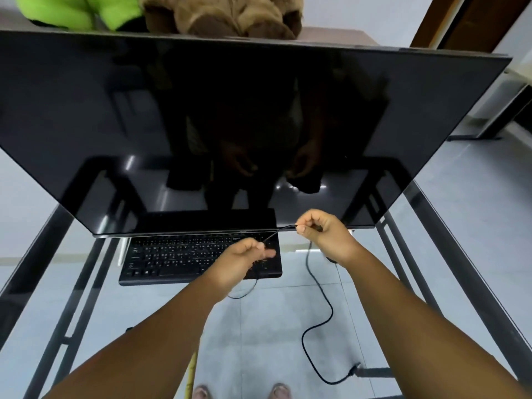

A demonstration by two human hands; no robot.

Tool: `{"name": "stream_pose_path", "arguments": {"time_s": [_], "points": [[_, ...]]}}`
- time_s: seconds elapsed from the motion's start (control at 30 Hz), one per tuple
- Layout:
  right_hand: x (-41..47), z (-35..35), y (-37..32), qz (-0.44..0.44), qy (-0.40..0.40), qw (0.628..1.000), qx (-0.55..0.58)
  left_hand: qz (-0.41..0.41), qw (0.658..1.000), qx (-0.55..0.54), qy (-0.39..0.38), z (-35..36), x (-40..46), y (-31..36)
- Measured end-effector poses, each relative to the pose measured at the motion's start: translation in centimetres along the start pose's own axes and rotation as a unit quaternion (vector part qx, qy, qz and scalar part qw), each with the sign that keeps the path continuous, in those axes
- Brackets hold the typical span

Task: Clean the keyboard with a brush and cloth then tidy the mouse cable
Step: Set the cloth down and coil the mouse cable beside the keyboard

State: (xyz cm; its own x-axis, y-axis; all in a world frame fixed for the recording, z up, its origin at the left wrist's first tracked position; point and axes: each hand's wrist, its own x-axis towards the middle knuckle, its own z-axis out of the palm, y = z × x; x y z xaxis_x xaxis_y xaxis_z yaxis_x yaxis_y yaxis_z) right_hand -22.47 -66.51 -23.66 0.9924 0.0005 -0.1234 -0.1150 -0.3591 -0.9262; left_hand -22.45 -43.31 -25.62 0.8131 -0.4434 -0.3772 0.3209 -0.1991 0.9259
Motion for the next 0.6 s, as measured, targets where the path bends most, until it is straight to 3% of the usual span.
{"name": "stream_pose_path", "arguments": {"time_s": [0.13,0.33,0.6], "points": [[0.6,0.9,0.5,0.043,0.002,0.999,-0.001,-0.070,0.975,-0.208,-0.043,-1.3,-1.3,1.7],[0.2,1.3,2.5,0.129,-0.056,0.990,0.034,-0.070,0.878,-0.472,-0.045,-4.4,-1.9,2.6],[-1.5,1.3,2.7,0.145,-0.173,0.968,-0.108,-0.030,0.753,-0.602,0.265,-6.1,-0.6,1.4]]}}
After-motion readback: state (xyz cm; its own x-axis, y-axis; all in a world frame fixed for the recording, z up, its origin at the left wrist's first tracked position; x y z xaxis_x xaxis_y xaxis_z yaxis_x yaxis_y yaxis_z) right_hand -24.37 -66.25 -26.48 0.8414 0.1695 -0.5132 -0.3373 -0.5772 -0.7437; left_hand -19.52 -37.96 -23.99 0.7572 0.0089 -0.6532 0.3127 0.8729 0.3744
